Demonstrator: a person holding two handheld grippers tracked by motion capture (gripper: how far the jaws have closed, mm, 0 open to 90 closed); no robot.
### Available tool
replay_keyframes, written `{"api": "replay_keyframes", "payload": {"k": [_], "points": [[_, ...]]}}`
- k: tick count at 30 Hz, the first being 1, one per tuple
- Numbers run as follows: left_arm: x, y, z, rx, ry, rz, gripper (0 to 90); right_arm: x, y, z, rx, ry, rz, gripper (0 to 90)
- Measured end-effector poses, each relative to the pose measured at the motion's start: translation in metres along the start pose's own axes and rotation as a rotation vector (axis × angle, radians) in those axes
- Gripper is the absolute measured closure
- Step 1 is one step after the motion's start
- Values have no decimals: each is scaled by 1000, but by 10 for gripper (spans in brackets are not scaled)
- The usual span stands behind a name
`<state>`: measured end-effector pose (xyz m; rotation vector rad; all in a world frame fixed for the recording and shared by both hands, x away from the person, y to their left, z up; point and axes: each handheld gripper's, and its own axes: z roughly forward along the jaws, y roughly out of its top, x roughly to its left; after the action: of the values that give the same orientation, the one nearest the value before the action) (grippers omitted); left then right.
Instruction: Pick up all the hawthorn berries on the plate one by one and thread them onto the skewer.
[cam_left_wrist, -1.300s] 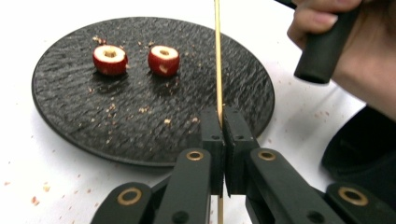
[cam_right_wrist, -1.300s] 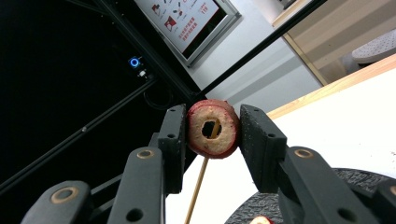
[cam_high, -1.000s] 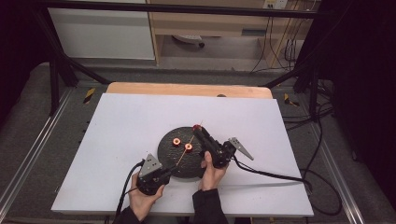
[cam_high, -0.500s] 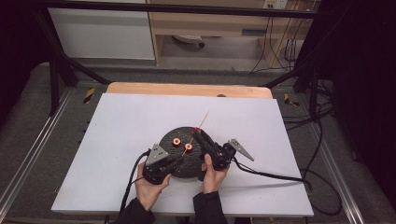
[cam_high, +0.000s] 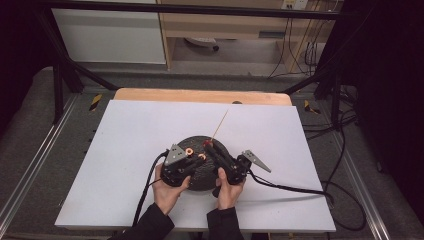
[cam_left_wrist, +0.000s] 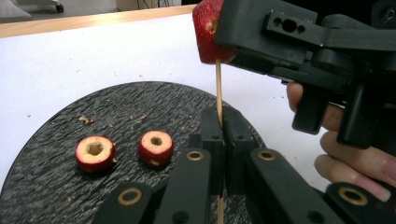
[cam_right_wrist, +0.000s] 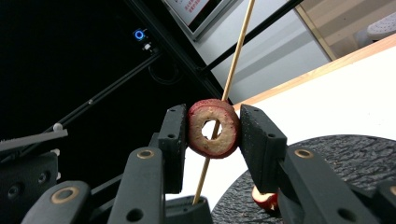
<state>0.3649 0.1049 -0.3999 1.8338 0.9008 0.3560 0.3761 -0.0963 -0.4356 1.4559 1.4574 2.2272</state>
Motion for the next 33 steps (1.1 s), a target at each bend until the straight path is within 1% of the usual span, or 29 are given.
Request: {"api": "replay_keyframes", "payload": {"k": [4,6,9,11,12,13,15,20,22,24,25,26,28,29,32,33], "points": [[0,0,1,1,-4,2,879,1,0,-1,13,-3,-4,631],[1,0,0,2,-3,10,880,0,0,-1,25,-2,-10,629],[2,-1,-1,2,-11,7,880,0,1,-1,49,3,-17,617],[3,-2,-3,-1,-9,12,881,0,3,-1,67,5,-16,558],[3,-2,-5,-3,-10,13,880,1,4,-1,73,5,-19,553],[4,-3,-6,-3,-10,13,880,0,5,-1,81,12,-32,535],[7,-5,-10,3,-8,25,880,1,8,-2,102,9,-53,460],[13,-11,-19,31,11,53,880,0,18,-7,179,6,-102,301],[18,-14,-23,41,18,52,880,-2,20,-8,208,0,-133,249],[22,-17,-27,50,19,55,880,-4,22,-8,251,-15,-154,192],[22,-17,-27,50,19,55,880,-4,22,-8,251,-15,-154,192],[26,-20,-31,60,27,53,879,-5,23,-8,298,-25,-164,157],[30,-23,-35,64,29,43,879,-6,22,-8,322,-35,-182,128],[32,-25,-37,67,30,44,878,-7,22,-7,337,-40,-188,112],[37,-29,-42,83,28,55,878,-10,22,-6,400,-61,-206,63],[37,-29,-42,83,28,55,878,-12,23,-5,422,-60,-221,52]]}}
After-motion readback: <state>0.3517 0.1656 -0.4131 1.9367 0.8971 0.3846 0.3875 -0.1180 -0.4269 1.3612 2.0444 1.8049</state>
